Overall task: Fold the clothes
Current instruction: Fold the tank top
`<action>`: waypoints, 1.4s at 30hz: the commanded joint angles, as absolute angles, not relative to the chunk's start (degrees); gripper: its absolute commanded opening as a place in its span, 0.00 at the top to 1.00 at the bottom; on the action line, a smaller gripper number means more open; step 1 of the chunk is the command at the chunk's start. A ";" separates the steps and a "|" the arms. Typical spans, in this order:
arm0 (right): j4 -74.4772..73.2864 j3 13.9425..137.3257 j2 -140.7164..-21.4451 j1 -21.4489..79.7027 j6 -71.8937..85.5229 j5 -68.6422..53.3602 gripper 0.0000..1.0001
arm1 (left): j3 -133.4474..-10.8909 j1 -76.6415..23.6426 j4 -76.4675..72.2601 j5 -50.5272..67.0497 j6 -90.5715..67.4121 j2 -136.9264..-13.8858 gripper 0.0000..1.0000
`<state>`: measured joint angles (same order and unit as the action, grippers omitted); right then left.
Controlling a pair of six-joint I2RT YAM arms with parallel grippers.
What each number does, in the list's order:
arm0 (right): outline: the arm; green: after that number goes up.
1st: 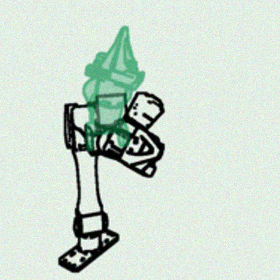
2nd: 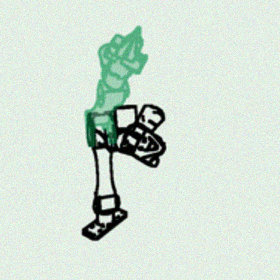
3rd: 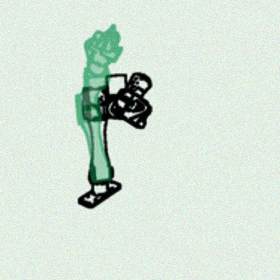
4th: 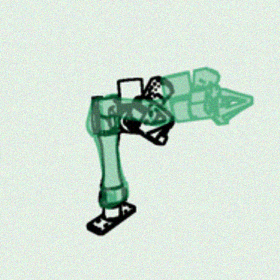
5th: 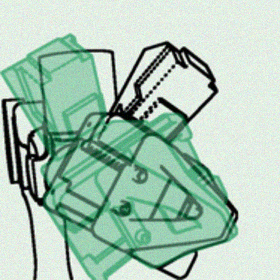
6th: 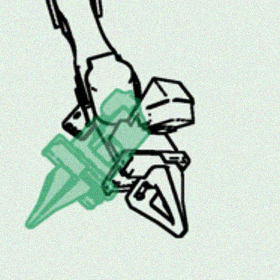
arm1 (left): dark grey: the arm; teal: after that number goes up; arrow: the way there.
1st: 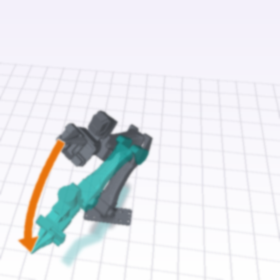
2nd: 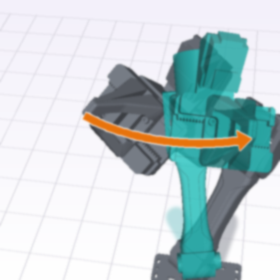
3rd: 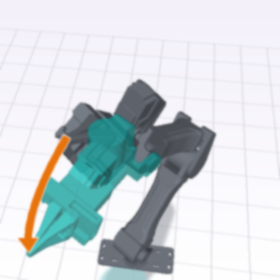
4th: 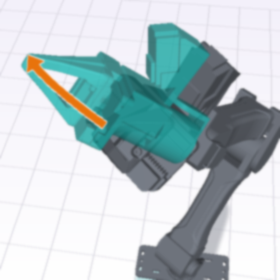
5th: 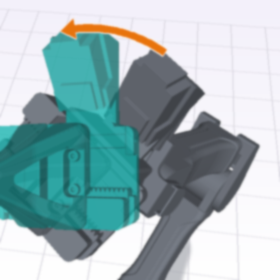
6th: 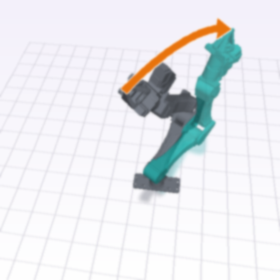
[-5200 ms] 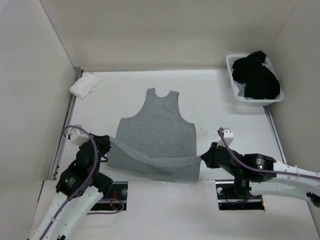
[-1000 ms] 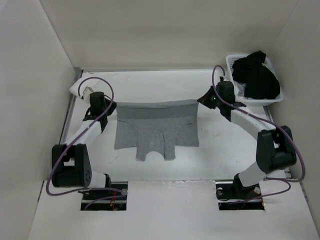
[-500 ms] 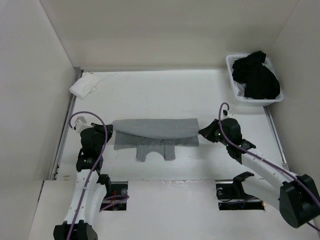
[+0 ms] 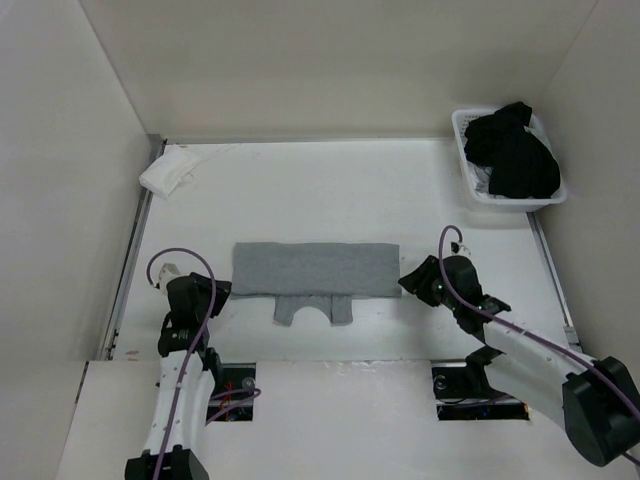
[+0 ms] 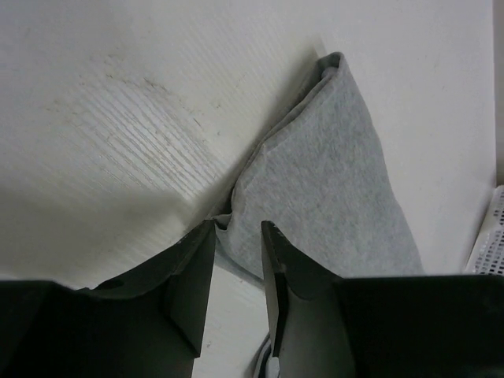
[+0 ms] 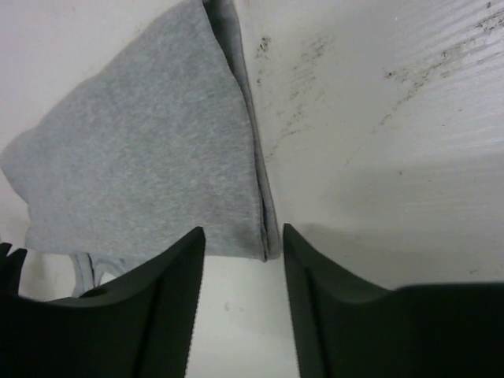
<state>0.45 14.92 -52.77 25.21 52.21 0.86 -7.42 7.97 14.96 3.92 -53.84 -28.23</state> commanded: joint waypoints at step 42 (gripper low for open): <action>-25.21 73.97 -93.39 56.71 29.53 22.67 0.98 | -18.63 -26.15 3.24 -13.27 -59.94 -27.17 0.71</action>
<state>-19.73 67.33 -86.48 52.36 33.32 19.07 -17.37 -27.64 0.71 -12.99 -59.05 -29.76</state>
